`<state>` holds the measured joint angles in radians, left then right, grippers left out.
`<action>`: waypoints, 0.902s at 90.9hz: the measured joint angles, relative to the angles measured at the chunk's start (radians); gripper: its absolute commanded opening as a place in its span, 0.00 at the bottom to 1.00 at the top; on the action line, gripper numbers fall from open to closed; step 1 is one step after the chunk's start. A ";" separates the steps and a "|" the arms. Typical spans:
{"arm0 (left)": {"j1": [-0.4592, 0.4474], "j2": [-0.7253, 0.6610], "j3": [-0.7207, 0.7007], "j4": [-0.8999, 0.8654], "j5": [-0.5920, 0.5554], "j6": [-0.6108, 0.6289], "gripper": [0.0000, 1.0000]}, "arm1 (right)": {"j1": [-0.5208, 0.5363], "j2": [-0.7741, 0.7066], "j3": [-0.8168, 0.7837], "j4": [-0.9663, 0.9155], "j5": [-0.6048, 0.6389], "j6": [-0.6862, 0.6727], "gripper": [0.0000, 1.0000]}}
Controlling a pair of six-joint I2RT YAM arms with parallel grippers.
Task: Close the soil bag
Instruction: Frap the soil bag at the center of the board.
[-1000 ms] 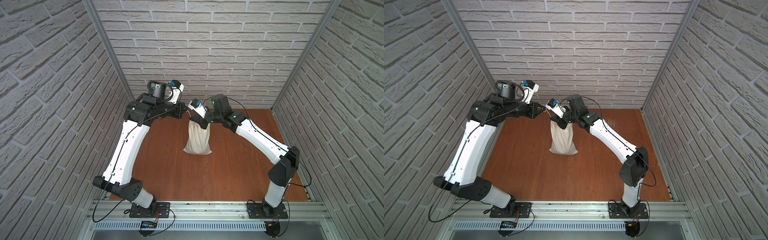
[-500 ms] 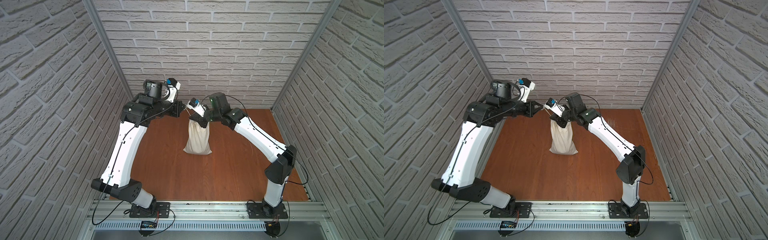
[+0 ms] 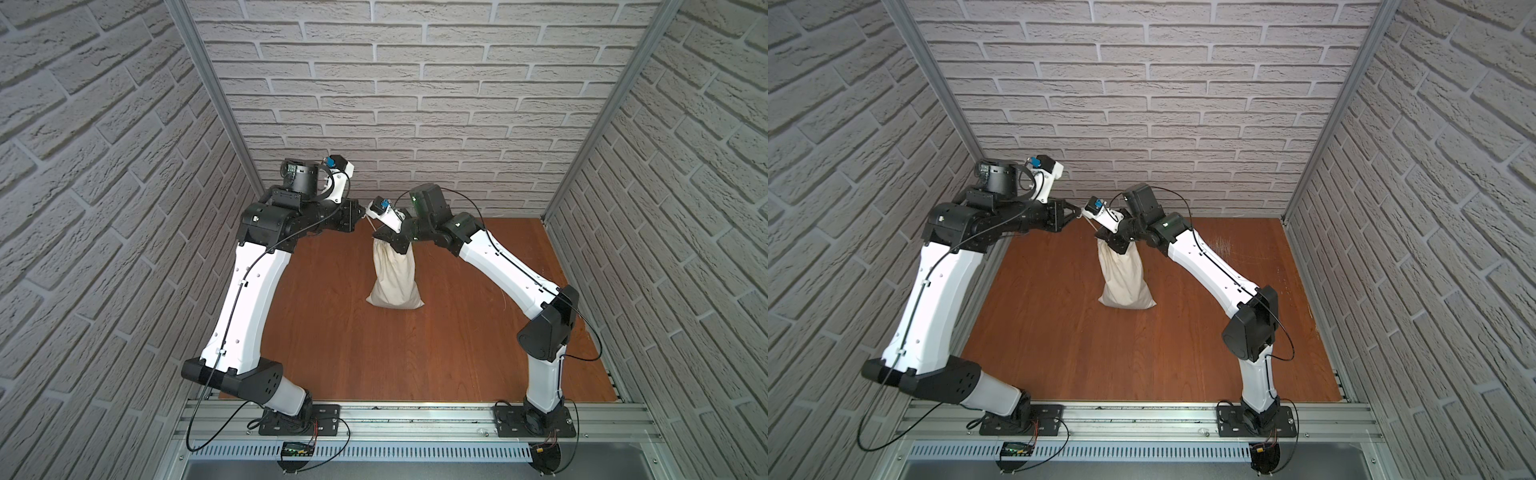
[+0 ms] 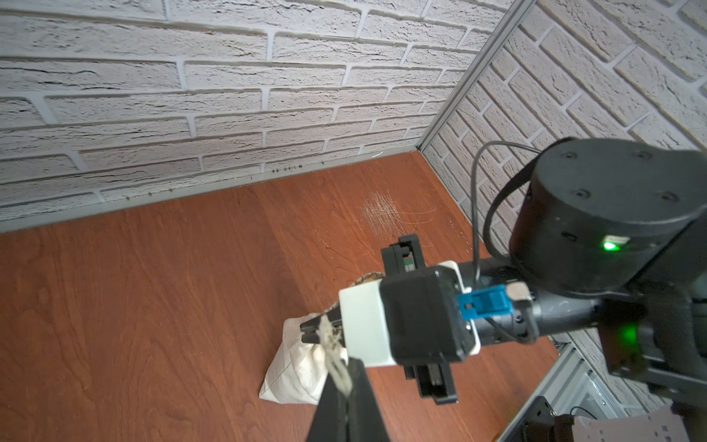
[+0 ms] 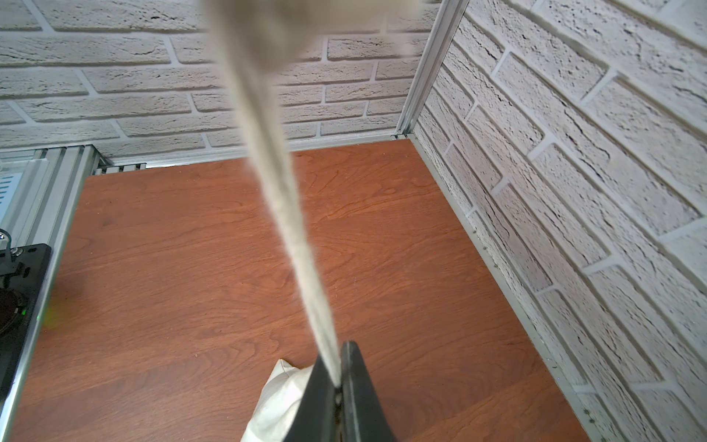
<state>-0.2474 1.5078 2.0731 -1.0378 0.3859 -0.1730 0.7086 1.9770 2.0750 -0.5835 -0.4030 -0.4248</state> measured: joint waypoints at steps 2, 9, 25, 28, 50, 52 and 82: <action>0.003 -0.002 -0.003 0.001 0.001 -0.002 0.00 | 0.000 0.003 0.005 -0.005 0.002 -0.002 0.10; 0.010 -0.011 -0.017 0.007 0.005 -0.009 0.00 | 0.000 0.012 0.020 -0.019 0.008 -0.010 0.10; 0.017 -0.019 -0.027 0.015 0.011 -0.020 0.00 | 0.003 0.021 0.048 -0.058 0.024 -0.037 0.11; 0.018 -0.019 -0.027 0.017 0.013 -0.025 0.00 | 0.003 0.023 0.056 -0.068 0.027 -0.042 0.11; 0.020 -0.024 -0.027 0.021 0.020 -0.032 0.00 | 0.003 0.058 0.122 -0.153 0.032 -0.083 0.11; 0.020 -0.024 -0.027 0.021 0.020 -0.032 0.00 | 0.003 0.062 0.127 -0.161 0.033 -0.088 0.11; 0.020 -0.024 -0.027 0.014 0.015 -0.037 0.00 | 0.003 0.080 0.155 -0.219 0.063 -0.127 0.11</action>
<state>-0.2272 1.4834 2.0464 -1.0241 0.4011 -0.2096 0.7120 2.0571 2.2299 -0.8028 -0.3405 -0.5522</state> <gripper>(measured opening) 0.063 0.111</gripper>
